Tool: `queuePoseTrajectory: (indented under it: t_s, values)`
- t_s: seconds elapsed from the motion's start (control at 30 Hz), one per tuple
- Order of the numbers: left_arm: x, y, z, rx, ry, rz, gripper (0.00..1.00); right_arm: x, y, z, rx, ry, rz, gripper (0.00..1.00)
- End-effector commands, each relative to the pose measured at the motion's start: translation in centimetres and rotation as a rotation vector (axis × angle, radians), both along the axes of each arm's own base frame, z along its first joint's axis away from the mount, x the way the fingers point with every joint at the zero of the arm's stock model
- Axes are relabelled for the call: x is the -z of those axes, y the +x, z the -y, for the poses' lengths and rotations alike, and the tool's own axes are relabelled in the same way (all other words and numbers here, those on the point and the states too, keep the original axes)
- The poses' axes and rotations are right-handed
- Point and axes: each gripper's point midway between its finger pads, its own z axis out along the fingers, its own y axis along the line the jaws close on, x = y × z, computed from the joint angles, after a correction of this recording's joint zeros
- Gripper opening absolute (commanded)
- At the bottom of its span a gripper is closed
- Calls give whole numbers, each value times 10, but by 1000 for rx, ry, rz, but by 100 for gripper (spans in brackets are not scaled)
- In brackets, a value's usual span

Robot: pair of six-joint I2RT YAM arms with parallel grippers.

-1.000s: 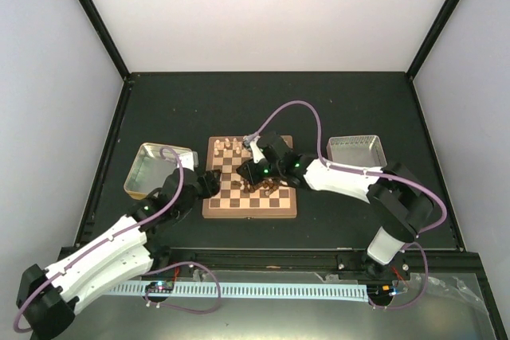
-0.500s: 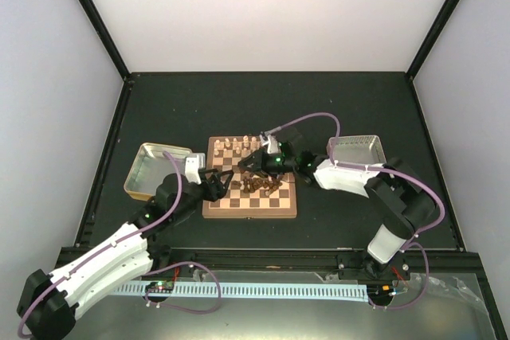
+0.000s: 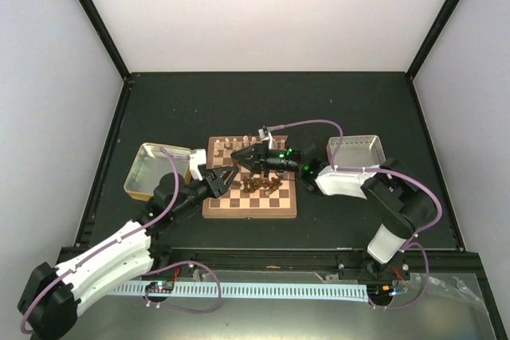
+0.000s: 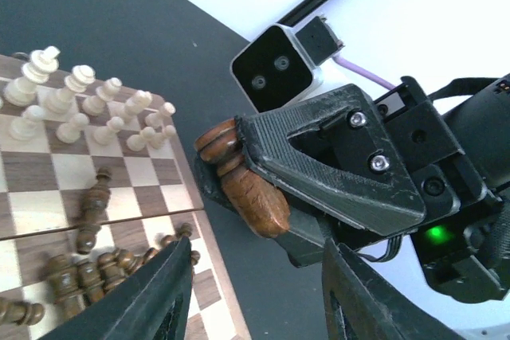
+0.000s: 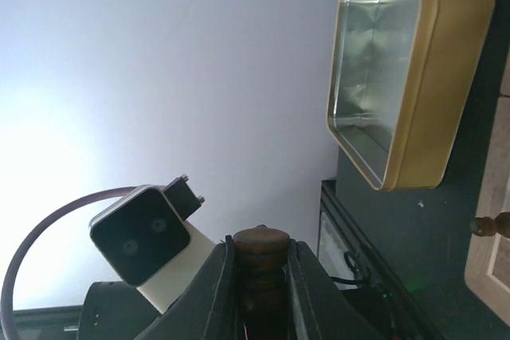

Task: Set up the chess pieces on the board
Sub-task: Place the chess piece on the chessboard.

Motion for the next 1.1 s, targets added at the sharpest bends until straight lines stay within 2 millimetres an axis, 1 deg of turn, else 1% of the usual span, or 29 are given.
queuePoseTrajectory:
  t_s: [0.0,0.07,0.2,0.27,0.47,0.6,0.87,0.93,1.0,1.07]
  values:
    - [-25,-4,8,52,-123,16,42,-19,-6,1,-23,84,45,10]
    - [-27,-3,7,50,-133,16,38,-20,-8,2,-26,84,61,10]
    - [-41,-4,8,75,-181,5,38,-24,-12,2,-53,70,109,10]
    - [-45,-3,9,79,-183,-7,36,-28,-14,3,-60,72,133,10]
    - [-46,-2,10,90,-199,-23,29,-39,-18,7,-59,82,190,9]
    - [-50,-3,14,116,-226,-22,28,-43,-19,7,-63,86,208,9]
    - [-61,-3,15,139,-264,7,29,-37,-23,7,-88,69,213,9]
    - [-62,-2,15,138,-268,12,25,-38,-24,7,-92,70,219,9]
    - [-62,-2,15,139,-269,16,17,-38,-25,7,-97,67,222,9]
    - [-62,-1,16,137,-266,18,11,-39,-26,7,-101,67,234,9]
